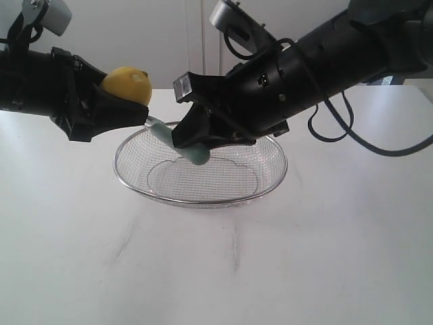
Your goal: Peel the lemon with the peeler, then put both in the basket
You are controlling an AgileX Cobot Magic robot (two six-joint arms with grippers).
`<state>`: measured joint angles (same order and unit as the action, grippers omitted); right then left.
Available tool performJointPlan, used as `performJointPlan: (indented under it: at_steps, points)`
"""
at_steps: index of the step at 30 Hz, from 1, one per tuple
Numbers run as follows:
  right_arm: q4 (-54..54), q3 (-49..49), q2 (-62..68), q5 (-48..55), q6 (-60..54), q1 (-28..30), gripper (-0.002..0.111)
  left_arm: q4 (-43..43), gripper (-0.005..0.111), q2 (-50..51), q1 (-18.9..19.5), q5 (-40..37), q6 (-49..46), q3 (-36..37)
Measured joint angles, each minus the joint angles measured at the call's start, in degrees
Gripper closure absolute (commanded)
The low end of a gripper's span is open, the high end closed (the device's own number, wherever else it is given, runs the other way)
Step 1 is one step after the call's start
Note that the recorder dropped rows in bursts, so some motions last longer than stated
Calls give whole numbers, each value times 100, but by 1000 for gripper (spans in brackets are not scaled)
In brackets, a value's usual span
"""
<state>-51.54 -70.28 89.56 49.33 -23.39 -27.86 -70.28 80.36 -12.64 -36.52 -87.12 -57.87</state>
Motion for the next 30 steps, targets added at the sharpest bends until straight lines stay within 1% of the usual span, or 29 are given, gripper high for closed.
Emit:
performJointPlan:
  at_steps: [9, 30]
  points:
    - [-72, 0, -38, -95, -27, 0, 108, 0, 107, 0, 0, 0, 0, 0]
    - [209, 0, -651, -912, 131, 0, 108, 0, 107, 0, 0, 0, 0, 0]
